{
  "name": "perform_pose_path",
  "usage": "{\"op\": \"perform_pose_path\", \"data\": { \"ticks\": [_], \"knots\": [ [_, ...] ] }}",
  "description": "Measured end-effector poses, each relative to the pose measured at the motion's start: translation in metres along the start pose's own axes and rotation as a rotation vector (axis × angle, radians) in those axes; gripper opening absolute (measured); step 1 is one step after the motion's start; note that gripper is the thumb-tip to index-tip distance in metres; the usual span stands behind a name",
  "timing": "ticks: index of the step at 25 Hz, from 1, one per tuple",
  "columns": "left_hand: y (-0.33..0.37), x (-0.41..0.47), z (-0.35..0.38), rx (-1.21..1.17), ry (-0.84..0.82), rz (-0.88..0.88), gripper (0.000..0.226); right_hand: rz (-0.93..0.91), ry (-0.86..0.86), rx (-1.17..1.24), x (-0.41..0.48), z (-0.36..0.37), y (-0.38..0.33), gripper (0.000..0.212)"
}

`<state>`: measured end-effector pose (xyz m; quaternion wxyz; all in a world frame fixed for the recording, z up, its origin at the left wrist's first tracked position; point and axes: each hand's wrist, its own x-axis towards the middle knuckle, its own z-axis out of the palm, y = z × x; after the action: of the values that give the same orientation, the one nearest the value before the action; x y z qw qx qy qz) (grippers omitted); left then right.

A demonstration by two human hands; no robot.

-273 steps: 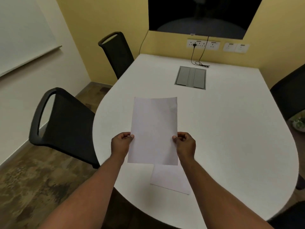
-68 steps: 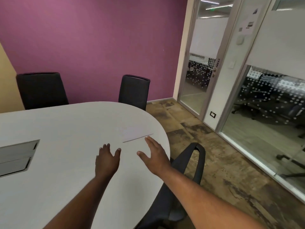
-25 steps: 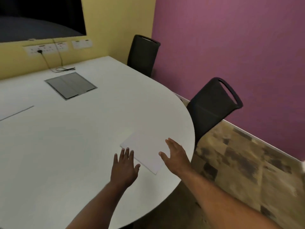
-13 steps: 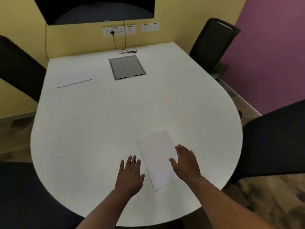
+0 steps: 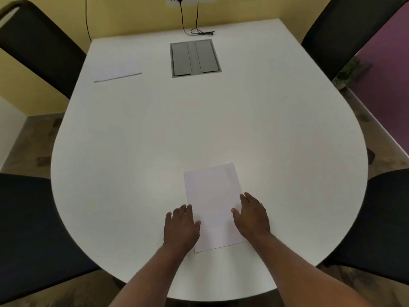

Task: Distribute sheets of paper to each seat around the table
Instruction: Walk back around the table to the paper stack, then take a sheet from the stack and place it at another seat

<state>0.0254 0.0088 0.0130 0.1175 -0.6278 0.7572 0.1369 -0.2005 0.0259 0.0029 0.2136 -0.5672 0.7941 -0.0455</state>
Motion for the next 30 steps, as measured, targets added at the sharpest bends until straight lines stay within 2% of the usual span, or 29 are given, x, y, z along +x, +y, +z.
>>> {"op": "perform_pose_path", "data": {
  "ticks": [6,10,15,20,30],
  "knots": [
    [0.013,0.03,0.025,-0.118,-0.005,-0.14,0.056,0.085,-0.015,-0.004,0.02,0.031,0.017,0.058],
    [0.02,0.039,0.026,-0.351,0.043,-0.275,0.051,0.053,0.068,-0.009,0.026,0.036,0.013,0.047],
    [0.021,0.047,0.02,-0.619,0.066,-0.476,0.051,0.13,0.071,0.133,0.036,0.032,0.01,0.045],
    [0.017,0.054,0.016,-0.647,0.027,-0.523,0.051,0.194,0.059,0.254,0.042,0.029,0.014,0.046],
    [0.016,0.052,-0.008,-0.655,0.028,-0.563,0.033,0.308,0.077,0.189,0.042,0.013,0.009,0.038]
  ]
}}
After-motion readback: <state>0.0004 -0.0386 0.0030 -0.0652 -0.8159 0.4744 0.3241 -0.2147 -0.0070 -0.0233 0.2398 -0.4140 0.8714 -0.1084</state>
